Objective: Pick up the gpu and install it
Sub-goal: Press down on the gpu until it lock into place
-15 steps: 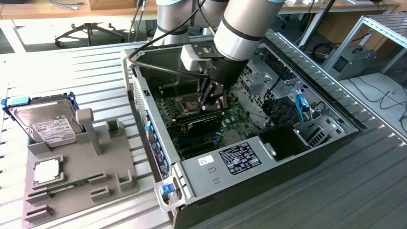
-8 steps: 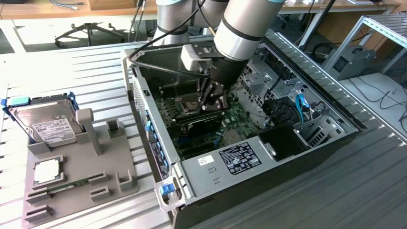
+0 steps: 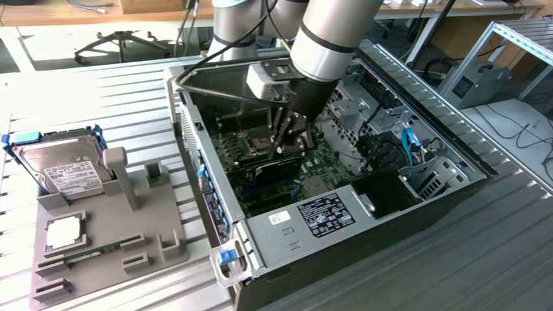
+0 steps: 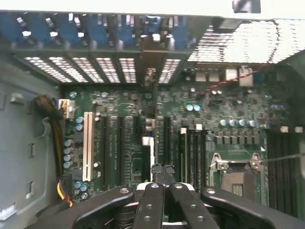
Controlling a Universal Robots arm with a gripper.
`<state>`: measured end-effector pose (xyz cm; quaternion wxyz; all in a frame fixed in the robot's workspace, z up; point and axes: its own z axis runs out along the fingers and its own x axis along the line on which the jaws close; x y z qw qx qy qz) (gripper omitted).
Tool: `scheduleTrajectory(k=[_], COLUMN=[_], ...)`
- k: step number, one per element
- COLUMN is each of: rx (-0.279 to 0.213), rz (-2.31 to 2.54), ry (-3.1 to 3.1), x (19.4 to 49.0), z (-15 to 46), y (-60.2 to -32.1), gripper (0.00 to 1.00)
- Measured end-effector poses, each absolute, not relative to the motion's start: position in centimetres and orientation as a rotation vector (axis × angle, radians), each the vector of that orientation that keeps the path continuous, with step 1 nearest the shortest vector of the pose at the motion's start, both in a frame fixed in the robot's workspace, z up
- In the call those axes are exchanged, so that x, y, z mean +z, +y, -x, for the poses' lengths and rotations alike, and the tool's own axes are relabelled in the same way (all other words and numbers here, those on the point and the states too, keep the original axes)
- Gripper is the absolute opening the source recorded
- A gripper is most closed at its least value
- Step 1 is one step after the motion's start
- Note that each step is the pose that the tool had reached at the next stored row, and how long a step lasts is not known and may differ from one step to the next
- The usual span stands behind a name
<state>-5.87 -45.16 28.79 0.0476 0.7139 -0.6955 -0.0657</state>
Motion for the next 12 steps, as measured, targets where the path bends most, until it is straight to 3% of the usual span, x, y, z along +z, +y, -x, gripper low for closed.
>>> scheduleTrajectory(k=[1,6,12], rx=[-0.170,-0.159,-0.085], rz=[-2.168,-2.164,-2.200], ry=[-2.104,-2.101,-2.138], x=[28.78,28.77,28.65], z=[5.90,5.96,5.98], y=[-45.14,-45.13,-45.13], gripper=[0.11,0.11,0.11])
